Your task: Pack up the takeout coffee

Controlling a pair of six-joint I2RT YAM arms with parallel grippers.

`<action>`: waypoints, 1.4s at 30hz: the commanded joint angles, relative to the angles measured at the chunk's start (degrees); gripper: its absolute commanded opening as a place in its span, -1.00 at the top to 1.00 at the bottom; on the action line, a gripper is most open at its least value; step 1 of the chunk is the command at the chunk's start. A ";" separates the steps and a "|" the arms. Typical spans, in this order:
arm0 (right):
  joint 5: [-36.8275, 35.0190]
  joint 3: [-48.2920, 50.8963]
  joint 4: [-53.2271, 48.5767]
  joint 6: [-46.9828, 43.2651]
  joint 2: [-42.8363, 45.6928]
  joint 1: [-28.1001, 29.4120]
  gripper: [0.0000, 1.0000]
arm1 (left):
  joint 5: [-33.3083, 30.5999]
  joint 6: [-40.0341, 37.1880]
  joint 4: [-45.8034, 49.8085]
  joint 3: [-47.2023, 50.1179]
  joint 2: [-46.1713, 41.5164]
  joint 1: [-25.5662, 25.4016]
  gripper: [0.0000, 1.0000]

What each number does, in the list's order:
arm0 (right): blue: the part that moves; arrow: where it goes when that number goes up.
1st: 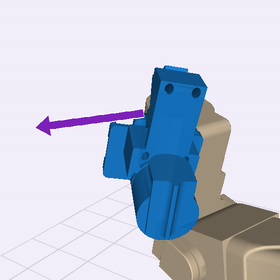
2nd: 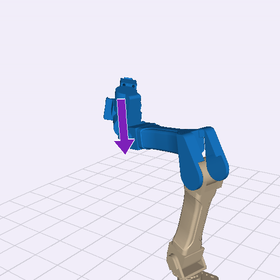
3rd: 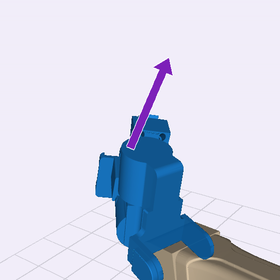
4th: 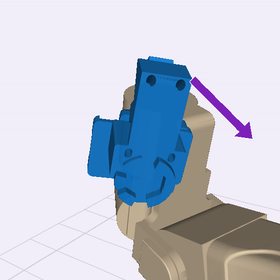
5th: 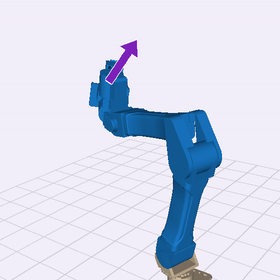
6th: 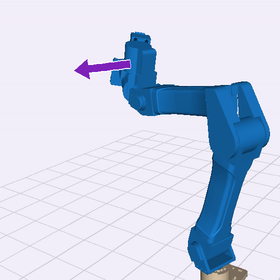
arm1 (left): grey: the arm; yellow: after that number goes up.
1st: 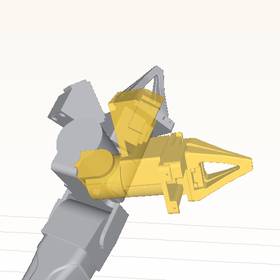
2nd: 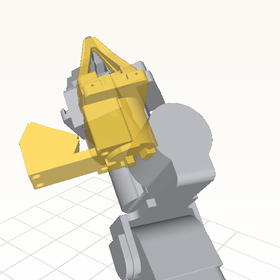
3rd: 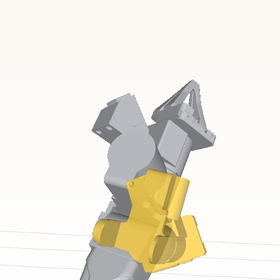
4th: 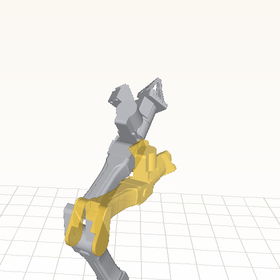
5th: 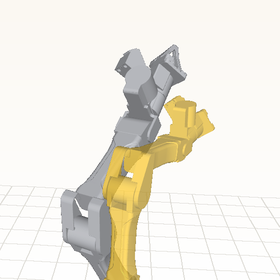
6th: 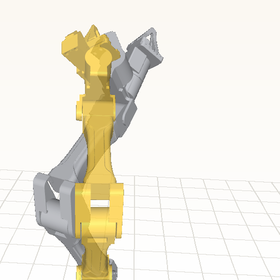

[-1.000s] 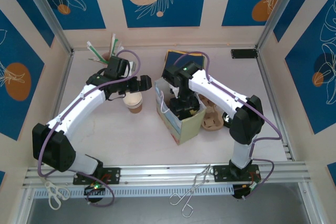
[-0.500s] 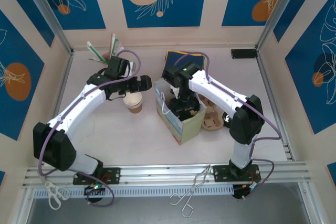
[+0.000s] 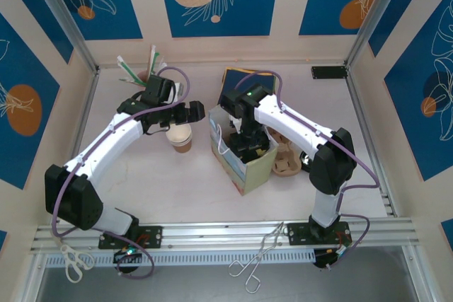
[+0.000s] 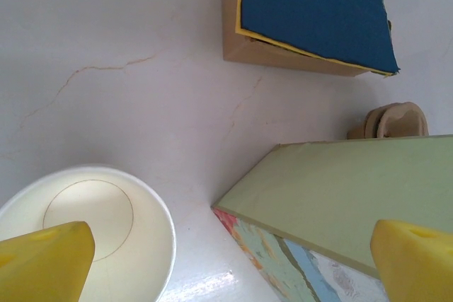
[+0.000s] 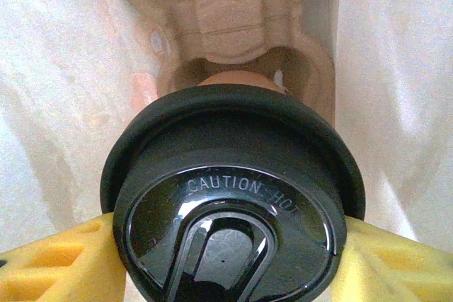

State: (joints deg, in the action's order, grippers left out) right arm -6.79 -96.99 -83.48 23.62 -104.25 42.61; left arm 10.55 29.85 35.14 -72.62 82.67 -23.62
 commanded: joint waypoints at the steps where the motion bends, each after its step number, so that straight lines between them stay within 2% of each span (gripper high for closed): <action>1: 1.95 0.28 -0.73 0.19 0.40 -0.33 -0.28 | 1.23 -0.81 0.28 -1.56 0.21 0.89 -1.00; 42: 1.95 1.52 1.36 -0.03 -0.53 -0.60 -0.28 | 1.41 -0.71 0.28 -1.47 0.20 0.87 -1.00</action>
State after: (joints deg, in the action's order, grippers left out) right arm -6.52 -96.33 -82.24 23.59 -104.31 42.28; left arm 10.55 29.85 35.14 -72.62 82.67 -23.46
